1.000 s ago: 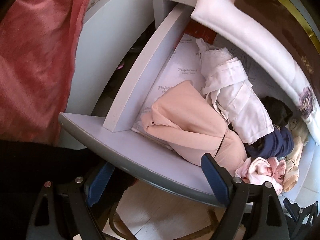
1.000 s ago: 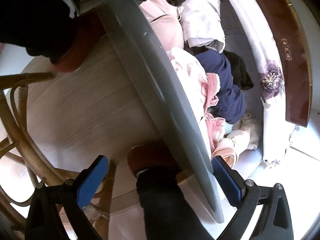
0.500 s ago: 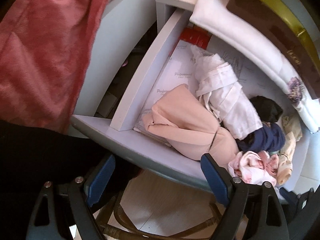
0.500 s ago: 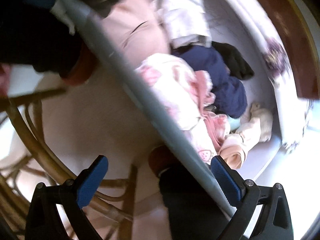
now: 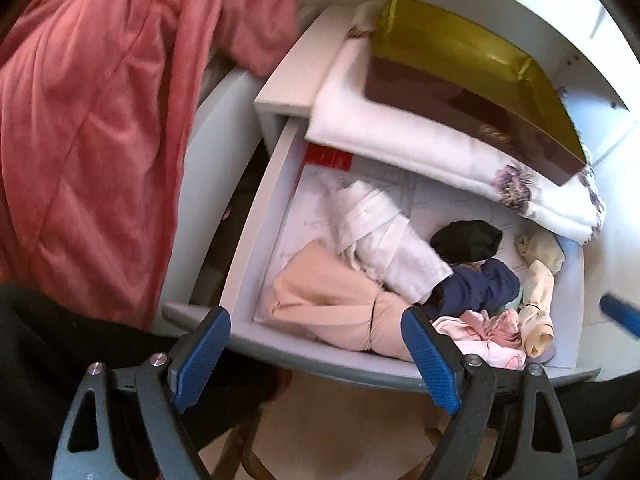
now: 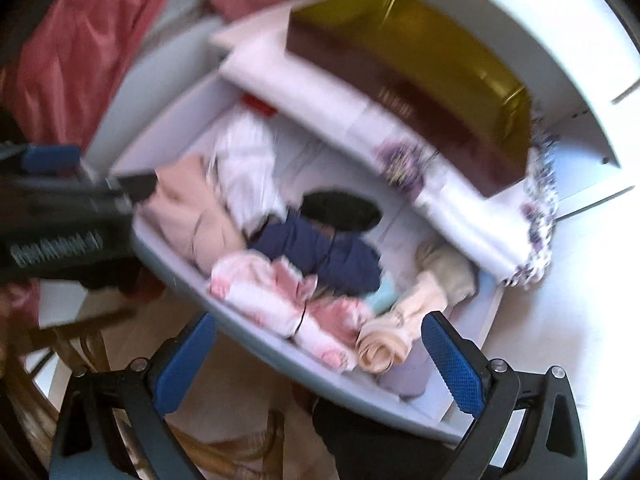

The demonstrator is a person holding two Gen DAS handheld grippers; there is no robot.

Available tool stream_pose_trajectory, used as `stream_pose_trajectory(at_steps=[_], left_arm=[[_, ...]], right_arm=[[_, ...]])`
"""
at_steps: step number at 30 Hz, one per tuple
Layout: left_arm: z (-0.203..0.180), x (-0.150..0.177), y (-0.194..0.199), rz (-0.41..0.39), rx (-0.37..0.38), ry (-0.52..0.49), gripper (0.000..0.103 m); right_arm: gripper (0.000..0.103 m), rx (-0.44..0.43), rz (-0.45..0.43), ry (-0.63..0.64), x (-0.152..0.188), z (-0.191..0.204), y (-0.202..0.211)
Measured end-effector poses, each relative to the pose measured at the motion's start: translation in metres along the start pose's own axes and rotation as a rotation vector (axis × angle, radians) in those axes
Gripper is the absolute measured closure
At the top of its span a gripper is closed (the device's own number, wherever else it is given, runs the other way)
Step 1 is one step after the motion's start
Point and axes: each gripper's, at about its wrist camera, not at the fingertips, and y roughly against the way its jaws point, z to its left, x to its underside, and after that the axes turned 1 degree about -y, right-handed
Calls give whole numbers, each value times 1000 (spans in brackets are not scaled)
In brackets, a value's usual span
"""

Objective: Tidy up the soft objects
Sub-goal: 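Reach into the drawer and grasp the beige rolled stocking with the right tool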

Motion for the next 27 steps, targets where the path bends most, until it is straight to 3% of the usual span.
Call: stream_pose_trajectory(at_steps=[5, 9, 13, 15, 23, 27], left_arm=[[-3, 6, 11, -62, 17, -42, 14], [-3, 8, 10, -80, 13, -65, 14], [-5, 9, 7, -71, 1, -93, 14], [-9, 10, 10, -104, -22, -129, 14], [-14, 12, 25, -184, 13, -160, 14], [-12, 6, 40, -220, -6, -184, 14]], right_arm=[[0, 20, -138, -77, 11, -28, -9], [0, 24, -194, -124, 12, -38, -6], [0, 35, -155, -196, 14, -51, -24], [0, 31, -144, -236, 14, -58, -26], [0, 93, -232, -347, 19, -78, -18], [0, 40, -195, -467, 24, -99, -28]])
